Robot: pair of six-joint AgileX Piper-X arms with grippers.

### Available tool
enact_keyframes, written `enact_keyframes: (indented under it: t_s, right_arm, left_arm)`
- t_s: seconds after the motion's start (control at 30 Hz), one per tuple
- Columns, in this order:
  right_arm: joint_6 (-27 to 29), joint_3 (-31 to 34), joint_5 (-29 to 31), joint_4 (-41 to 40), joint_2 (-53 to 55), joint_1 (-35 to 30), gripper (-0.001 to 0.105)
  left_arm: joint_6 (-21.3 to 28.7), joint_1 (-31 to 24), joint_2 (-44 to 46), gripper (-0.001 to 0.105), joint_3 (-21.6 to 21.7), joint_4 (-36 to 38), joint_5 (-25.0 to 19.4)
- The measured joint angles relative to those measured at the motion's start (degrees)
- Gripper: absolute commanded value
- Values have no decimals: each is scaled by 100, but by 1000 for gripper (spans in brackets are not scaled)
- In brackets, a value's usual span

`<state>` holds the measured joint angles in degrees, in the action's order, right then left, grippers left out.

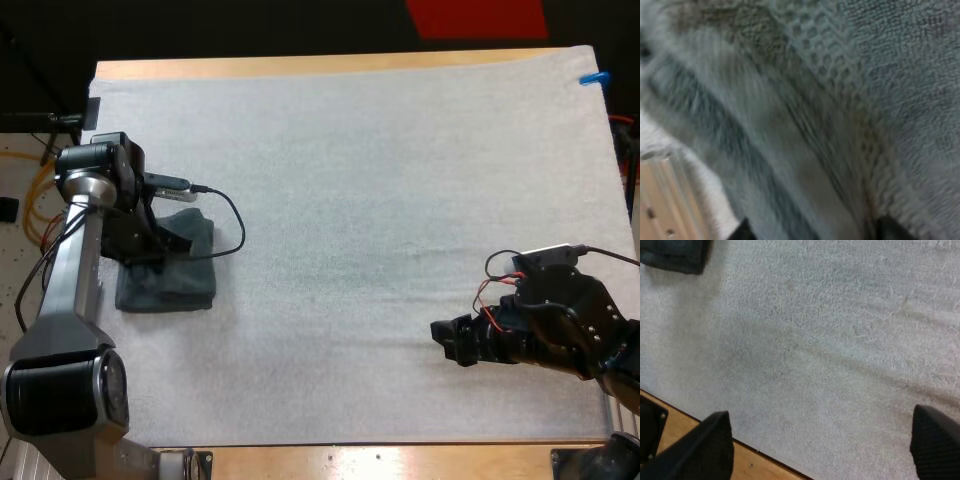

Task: Pick towel from pile fold and stack

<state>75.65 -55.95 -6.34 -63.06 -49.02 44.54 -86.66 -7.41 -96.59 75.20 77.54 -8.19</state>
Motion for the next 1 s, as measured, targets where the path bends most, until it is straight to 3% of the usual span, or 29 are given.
enact_keyframes:
  t_s: [0.13, 0.23, 0.3, 0.37, 0.57, 0.73, 1.0]
  right_arm:
    - [0, 0, -26, 0, 0, 0, 71]
    - [0, 0, -26, 3, 0, 0, 71]
    - [0, 0, -26, 48, 0, 0, 71]
    - [0, 0, -26, 128, 0, 0, 71]
    - [0, 0, -26, 210, 0, 0, 71]
    - [0, 0, -79, 226, 0, 0, 71]
    - [0, 0, -105, 280, 0, 0, 71]
  left_arm:
    - [-178, 0, 32, 51, 0, 16, -461]
    - [-245, 0, 232, 51, 0, -27, -1167]
    - [-275, -11, 423, 51, 0, -70, -1298]
    - [-292, -13, 598, 51, 0, -73, -1097]
    - [-292, -13, 708, 51, -63, -169, 395]
    - [-292, -13, 709, 51, -626, -594, 636]
    - [-380, -13, 600, 51, -1880, -1437, 714]
